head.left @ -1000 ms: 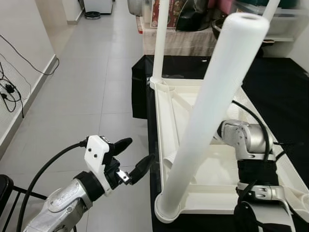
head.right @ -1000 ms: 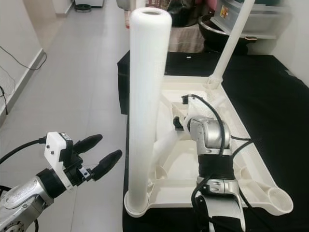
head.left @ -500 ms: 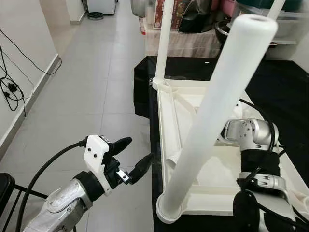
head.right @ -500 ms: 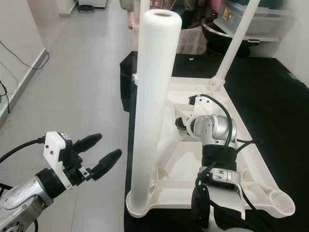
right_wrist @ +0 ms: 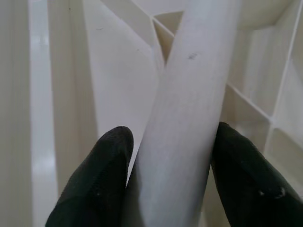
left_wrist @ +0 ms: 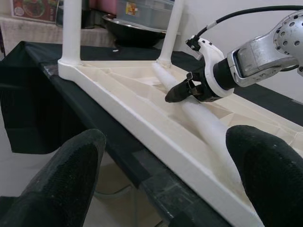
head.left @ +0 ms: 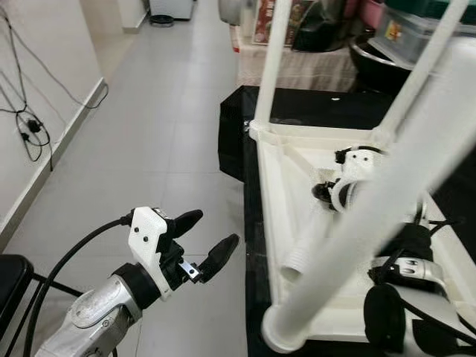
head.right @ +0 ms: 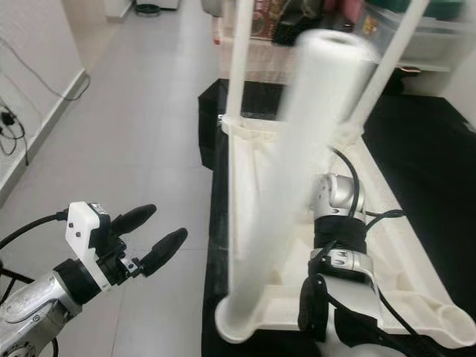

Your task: Building children table

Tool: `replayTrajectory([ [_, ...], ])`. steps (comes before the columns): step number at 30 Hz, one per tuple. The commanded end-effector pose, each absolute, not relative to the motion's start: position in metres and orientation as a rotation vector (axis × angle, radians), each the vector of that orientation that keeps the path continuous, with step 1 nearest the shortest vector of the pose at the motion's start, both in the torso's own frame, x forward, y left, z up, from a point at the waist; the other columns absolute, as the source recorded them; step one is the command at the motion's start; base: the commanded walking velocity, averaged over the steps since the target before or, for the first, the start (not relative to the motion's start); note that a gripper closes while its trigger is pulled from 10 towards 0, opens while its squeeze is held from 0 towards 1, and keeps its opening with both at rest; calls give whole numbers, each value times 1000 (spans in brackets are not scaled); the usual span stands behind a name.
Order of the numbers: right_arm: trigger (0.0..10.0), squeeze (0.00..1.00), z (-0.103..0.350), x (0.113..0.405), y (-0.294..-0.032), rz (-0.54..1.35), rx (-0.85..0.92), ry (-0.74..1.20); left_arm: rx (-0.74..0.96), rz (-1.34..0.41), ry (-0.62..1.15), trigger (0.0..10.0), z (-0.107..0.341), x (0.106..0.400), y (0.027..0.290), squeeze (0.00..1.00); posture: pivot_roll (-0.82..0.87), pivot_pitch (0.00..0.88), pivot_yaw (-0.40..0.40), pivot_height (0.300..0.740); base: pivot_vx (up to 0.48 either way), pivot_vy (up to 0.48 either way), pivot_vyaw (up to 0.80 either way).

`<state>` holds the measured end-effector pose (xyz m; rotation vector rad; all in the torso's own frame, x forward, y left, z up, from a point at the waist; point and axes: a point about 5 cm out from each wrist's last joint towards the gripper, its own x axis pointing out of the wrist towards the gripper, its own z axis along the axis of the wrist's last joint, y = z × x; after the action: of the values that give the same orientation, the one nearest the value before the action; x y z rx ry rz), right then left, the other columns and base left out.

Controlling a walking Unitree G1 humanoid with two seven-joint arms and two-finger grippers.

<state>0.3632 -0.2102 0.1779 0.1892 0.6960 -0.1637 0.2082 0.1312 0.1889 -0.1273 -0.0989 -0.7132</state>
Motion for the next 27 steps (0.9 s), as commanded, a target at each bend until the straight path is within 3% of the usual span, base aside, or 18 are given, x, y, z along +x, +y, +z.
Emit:
replayTrajectory([
  [1, 0, 0, 148, 351, -226, -240, 166, 824, -139, -724, -103, 10000, 191, 205, 129, 0, -41, 140, -129, 740, 0, 0, 0],
  [15, 0, 0, 171, 362, -246, -283, 253, 681, -141, -724, -106, 10000, 192, 205, 129, 0, -42, 135, -125, 740, 0, 0, 0],
  [27, 0, 0, 216, 371, -280, -347, 351, 377, -137, -729, -106, 10000, 192, 205, 130, 0, -36, 127, -111, 740, 0, 0, 0],
])
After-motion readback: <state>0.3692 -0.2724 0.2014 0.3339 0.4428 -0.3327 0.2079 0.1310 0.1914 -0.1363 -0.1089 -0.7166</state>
